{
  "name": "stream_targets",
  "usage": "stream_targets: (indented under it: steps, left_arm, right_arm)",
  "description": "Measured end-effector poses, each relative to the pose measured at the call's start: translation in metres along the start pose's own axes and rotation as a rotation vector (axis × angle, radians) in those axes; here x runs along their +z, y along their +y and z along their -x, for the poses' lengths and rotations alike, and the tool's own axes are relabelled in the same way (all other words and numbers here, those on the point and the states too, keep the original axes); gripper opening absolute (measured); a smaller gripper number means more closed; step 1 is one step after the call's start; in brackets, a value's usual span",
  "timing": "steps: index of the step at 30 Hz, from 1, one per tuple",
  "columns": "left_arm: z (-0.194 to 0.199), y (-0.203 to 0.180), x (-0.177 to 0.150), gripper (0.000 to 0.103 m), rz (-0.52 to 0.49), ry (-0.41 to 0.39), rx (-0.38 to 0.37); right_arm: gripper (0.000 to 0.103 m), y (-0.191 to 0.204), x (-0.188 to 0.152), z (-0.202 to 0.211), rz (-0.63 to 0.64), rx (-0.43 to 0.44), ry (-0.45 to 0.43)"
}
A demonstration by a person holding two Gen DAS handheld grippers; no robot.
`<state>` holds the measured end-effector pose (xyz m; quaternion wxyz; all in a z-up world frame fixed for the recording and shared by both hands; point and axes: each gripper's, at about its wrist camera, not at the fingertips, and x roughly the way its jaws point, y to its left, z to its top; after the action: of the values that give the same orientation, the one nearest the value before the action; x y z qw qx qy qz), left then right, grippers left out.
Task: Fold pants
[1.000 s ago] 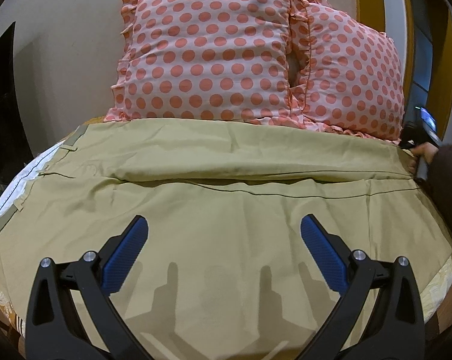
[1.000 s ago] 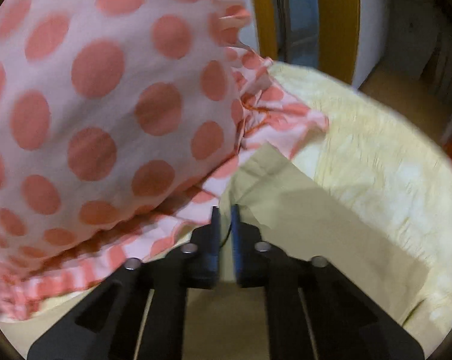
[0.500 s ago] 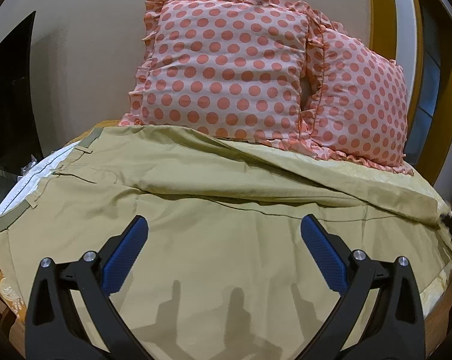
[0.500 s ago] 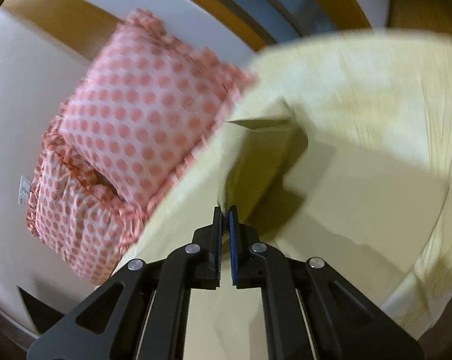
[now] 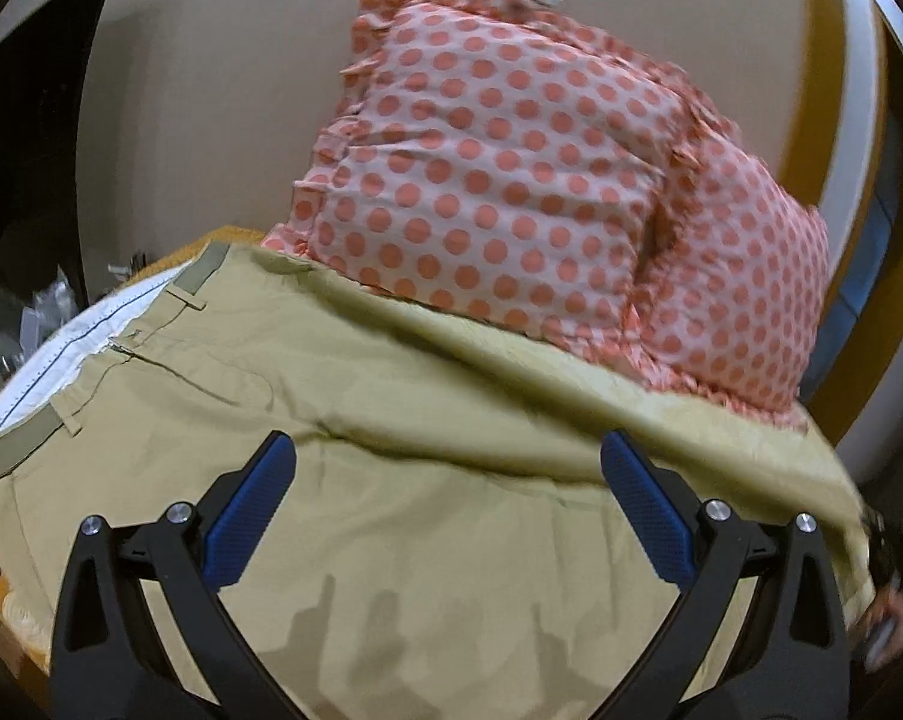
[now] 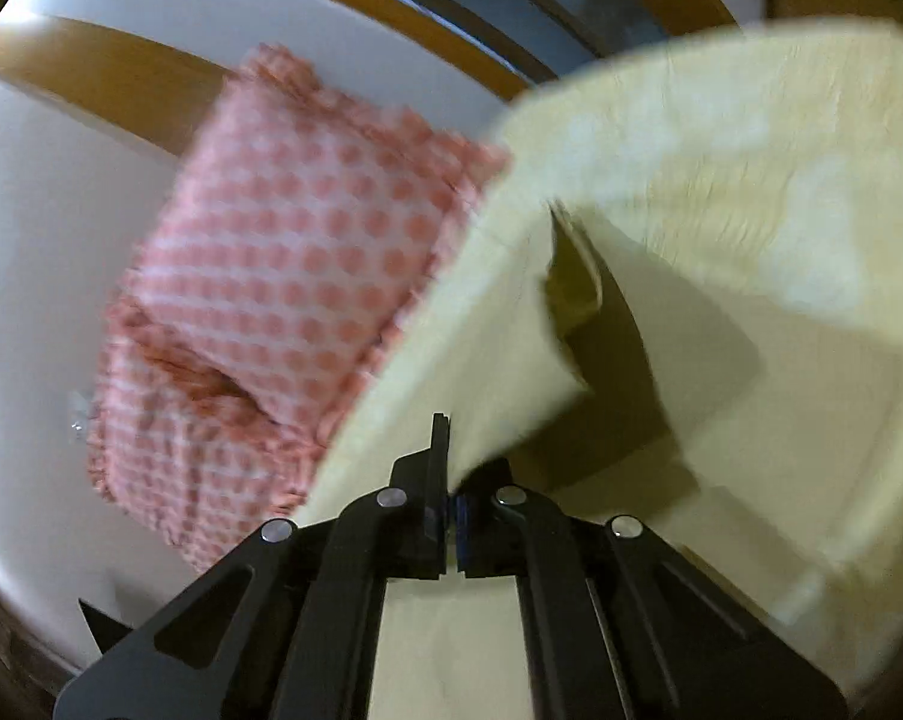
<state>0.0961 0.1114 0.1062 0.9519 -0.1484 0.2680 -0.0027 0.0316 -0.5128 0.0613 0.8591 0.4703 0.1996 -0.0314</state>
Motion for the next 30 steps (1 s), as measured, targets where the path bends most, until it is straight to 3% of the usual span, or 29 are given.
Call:
stream_targets:
  steps: [6, 11, 12, 14, 15, 16, 18, 23, 27, 30]
  left_arm:
    - [-0.070, 0.033, 0.043, 0.100, 0.150, 0.135, 0.042]
    - [-0.134, 0.047, 0.066, 0.091, 0.185, 0.225, 0.166]
    - [-0.150, 0.051, 0.070, 0.084, 0.199, 0.250, 0.195]
    - [-0.177, 0.063, 0.073, 0.049, 0.219, 0.307, 0.249]
    - [-0.183, 0.067, 0.072, 0.012, 0.232, 0.326, 0.242]
    - [-0.186, 0.075, 0.070, 0.005, 0.276, 0.343, 0.177]
    - [-0.160, 0.086, 0.065, 0.005, 0.347, 0.287, 0.116]
    - [-0.024, 0.079, 0.031, 0.006, 0.223, 0.123, 0.070]
    - [0.045, 0.085, -0.026, 0.006, 0.211, 0.117, 0.098]
    - [0.061, 0.093, -0.067, 0.006, 0.236, 0.163, 0.132]
  right_arm:
    - [0.001, -0.012, -0.007, 0.024, 0.005, 0.007, -0.011]
    - [0.001, -0.008, -0.007, 0.019, 0.027, 0.006, -0.012]
    - [0.001, -0.008, -0.006, 0.019, 0.030, 0.007, -0.011]
    - [0.001, -0.008, -0.005, 0.017, 0.033, 0.008, -0.007]
    - [0.001, -0.008, -0.004, 0.017, 0.033, 0.009, -0.008]
    - [0.001, -0.008, -0.003, 0.016, 0.035, 0.011, -0.006]
    - [0.001, -0.008, -0.003, 0.017, 0.038, 0.007, -0.013]
    - [0.001, -0.014, 0.002, 0.031, 0.051, -0.013, -0.046]
    - [0.001, -0.031, 0.001, 0.036, 0.024, -0.058, -0.039]
    - [0.001, -0.046, -0.003, 0.036, 0.000, -0.093, -0.019]
